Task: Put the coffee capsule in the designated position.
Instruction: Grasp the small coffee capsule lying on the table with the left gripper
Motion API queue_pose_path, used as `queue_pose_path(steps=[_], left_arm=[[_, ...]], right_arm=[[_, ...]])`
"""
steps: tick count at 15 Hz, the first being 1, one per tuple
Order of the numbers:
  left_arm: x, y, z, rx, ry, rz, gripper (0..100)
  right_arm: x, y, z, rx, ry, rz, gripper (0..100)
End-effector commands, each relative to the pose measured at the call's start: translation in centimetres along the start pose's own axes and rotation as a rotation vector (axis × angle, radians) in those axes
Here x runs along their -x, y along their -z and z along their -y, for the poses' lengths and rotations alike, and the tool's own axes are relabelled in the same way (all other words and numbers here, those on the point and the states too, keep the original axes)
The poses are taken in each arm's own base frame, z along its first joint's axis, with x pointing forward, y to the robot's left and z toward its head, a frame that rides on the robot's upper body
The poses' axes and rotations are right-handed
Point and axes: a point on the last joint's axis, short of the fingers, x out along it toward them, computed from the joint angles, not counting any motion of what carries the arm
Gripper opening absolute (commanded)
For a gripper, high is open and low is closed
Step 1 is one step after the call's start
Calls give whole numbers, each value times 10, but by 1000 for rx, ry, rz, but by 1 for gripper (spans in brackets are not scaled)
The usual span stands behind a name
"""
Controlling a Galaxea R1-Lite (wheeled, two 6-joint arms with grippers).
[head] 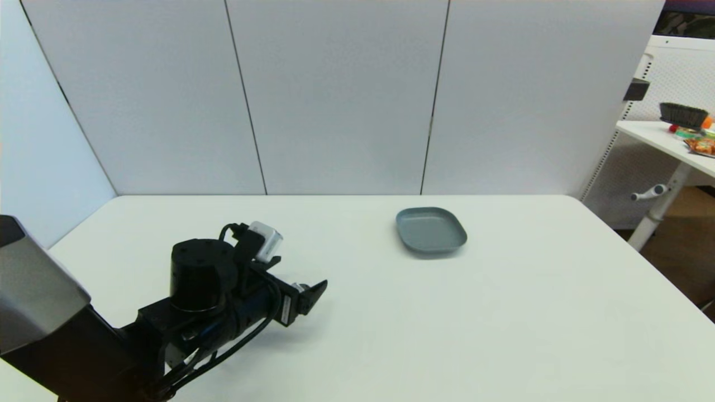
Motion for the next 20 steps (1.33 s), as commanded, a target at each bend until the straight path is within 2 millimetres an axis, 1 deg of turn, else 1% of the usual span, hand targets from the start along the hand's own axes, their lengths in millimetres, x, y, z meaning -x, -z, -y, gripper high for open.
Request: queue_pose_path(steps=[1, 5, 6, 7, 9, 15, 18, 20], left_arm=[[-12, -15, 9, -34, 27, 67, 100], [-19, -14, 10, -35, 30, 63, 100], [-18, -15, 10, -36, 29, 55, 100], [-15, -20, 9, -40, 12, 68, 100], [-11, -22, 4, -75, -68, 76, 100], [11, -6, 3, -82, -68, -5, 100], [14, 4, 7, -91, -54, -72, 100], [13, 8, 8, -94, -50, -90, 100]], right_arm=[[-1, 2, 0, 0, 0, -7, 100], [-1, 2, 0, 0, 0, -7, 100], [-1, 2, 0, 0, 0, -7, 100], [-1, 2, 0, 0, 0, -7, 100], [-1, 2, 0, 0, 0, -7, 100], [-1, 2, 0, 0, 0, -7, 100], [-1, 2, 0, 0, 0, -7, 100], [-1, 2, 0, 0, 0, -7, 100]])
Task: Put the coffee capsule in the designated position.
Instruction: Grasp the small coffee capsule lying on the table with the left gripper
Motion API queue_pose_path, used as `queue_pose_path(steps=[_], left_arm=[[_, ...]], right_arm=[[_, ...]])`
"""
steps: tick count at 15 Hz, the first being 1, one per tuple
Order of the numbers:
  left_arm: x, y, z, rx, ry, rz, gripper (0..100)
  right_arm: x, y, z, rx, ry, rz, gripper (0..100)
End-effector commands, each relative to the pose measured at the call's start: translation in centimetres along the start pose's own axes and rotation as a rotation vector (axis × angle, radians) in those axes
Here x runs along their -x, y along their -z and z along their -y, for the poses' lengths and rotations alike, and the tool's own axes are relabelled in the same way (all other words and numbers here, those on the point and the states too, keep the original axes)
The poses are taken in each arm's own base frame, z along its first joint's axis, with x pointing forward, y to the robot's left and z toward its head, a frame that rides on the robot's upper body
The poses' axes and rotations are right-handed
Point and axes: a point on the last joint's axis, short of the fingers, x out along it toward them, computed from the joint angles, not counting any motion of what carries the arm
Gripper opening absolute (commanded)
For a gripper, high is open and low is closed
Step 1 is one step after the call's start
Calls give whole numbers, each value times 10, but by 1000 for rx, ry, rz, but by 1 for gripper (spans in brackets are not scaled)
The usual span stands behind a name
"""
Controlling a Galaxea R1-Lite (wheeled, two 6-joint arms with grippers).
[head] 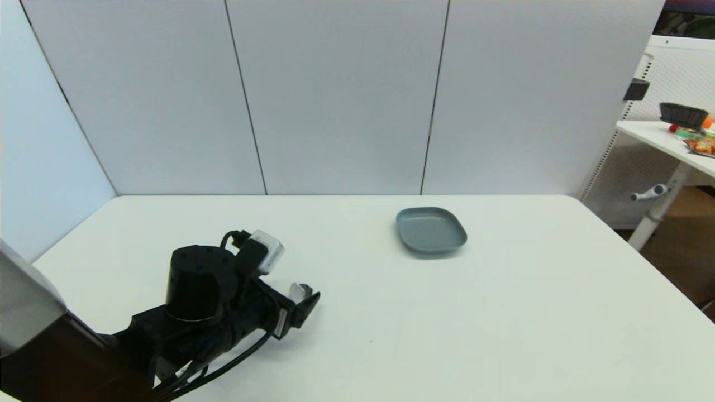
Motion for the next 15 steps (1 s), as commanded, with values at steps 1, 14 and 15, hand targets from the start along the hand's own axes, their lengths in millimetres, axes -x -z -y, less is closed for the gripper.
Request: queue_pose_path(steps=[1, 14, 15], left_arm=[[-1, 4, 4, -6, 12, -16, 100], [-20, 8, 6, 10, 11, -35, 100], [-21, 8, 6, 10, 10, -33, 100]], right_arm=[[-1, 2, 0, 0, -1, -7, 100], [-1, 2, 0, 0, -1, -7, 100], [-1, 2, 0, 0, -1, -7, 100]])
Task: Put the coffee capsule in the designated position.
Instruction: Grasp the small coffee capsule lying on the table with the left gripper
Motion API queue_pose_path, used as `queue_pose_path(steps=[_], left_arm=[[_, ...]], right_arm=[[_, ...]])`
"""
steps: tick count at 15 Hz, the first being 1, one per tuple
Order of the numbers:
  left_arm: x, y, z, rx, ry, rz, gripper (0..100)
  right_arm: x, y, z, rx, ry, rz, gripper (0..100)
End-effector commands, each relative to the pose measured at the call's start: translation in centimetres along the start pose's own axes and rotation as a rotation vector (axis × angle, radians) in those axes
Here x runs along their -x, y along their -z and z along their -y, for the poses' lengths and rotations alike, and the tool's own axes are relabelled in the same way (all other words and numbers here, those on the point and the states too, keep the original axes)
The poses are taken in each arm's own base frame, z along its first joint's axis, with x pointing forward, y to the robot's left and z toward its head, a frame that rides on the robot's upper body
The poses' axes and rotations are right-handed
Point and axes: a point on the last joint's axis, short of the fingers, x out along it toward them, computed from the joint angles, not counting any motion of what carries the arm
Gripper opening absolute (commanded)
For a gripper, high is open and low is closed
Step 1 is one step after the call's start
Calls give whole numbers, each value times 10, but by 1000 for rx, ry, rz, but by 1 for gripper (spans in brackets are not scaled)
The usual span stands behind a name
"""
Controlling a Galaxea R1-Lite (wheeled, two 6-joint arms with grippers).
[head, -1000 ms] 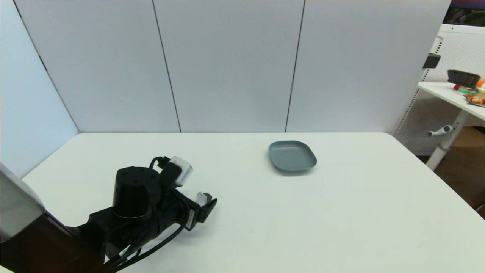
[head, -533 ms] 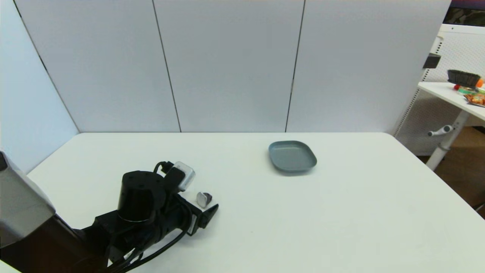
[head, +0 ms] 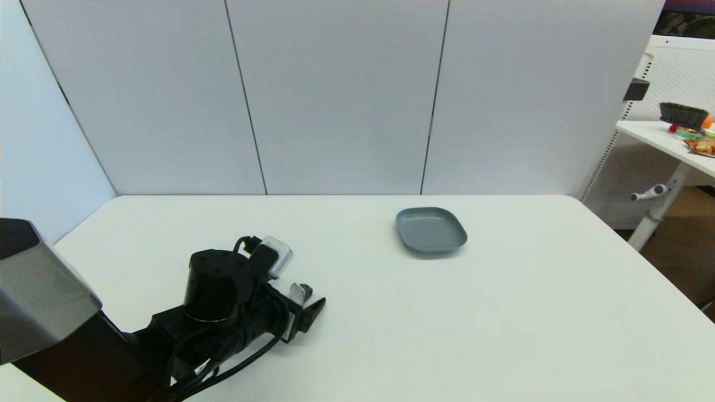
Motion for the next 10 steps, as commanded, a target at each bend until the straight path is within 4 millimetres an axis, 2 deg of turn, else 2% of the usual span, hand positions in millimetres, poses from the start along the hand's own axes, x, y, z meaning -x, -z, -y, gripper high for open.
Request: queue_pose_path(steps=[1, 10], left_arm=[[-7, 1, 1, 0, -1, 0, 100], [-7, 1, 0, 0, -2, -4, 100]], right_arm=[[-1, 2, 0, 0, -1, -7, 100], [-1, 2, 0, 0, -1, -7, 100]])
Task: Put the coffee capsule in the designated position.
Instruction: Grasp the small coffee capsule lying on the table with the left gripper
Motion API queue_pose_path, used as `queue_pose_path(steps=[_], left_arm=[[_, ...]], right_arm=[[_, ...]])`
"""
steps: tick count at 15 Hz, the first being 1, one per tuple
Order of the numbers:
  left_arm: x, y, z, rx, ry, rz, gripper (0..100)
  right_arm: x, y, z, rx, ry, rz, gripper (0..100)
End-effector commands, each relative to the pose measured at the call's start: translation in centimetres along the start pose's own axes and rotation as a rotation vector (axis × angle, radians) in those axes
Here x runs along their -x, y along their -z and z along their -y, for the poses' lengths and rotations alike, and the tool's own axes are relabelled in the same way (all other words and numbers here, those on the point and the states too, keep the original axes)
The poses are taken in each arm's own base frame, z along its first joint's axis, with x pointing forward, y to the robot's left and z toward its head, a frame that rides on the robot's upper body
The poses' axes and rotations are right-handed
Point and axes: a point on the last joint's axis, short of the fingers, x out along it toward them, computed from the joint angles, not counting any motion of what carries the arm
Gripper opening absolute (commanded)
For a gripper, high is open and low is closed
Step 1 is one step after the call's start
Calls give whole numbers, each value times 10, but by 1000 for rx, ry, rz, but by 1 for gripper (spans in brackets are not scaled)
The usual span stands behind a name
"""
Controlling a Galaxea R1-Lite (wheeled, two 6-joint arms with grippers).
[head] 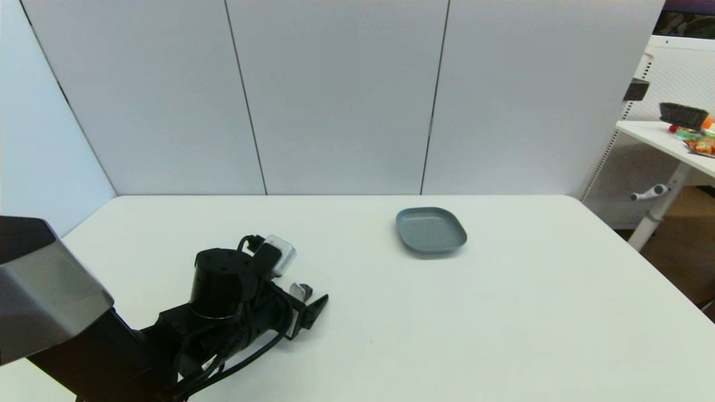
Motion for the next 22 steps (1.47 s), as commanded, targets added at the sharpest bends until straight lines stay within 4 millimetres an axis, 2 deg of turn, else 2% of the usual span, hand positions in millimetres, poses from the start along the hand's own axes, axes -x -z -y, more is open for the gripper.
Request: queue_pose_path(steps=[1, 3, 4, 13, 17, 20, 22], left_arm=[[0, 0, 0, -1, -1, 1, 100], [0, 1, 0, -1, -1, -2, 100], [0, 1, 0, -1, -1, -2, 0], [7, 1, 0, 13, 1, 1, 0], [12, -5, -1, 13, -1, 26, 0], [19, -34, -4, 19, -9, 144, 0], [13, -56, -5, 21, -16, 227, 0]], right_arm=[[-1, 2, 0, 0, 0, -7, 100], [-1, 2, 0, 0, 0, -7, 100], [-1, 2, 0, 0, 0, -7, 100], [-1, 2, 0, 0, 0, -7, 100], [-1, 2, 0, 0, 0, -7, 100], [-1, 2, 0, 0, 0, -7, 100], [-1, 2, 0, 0, 0, -7, 100]])
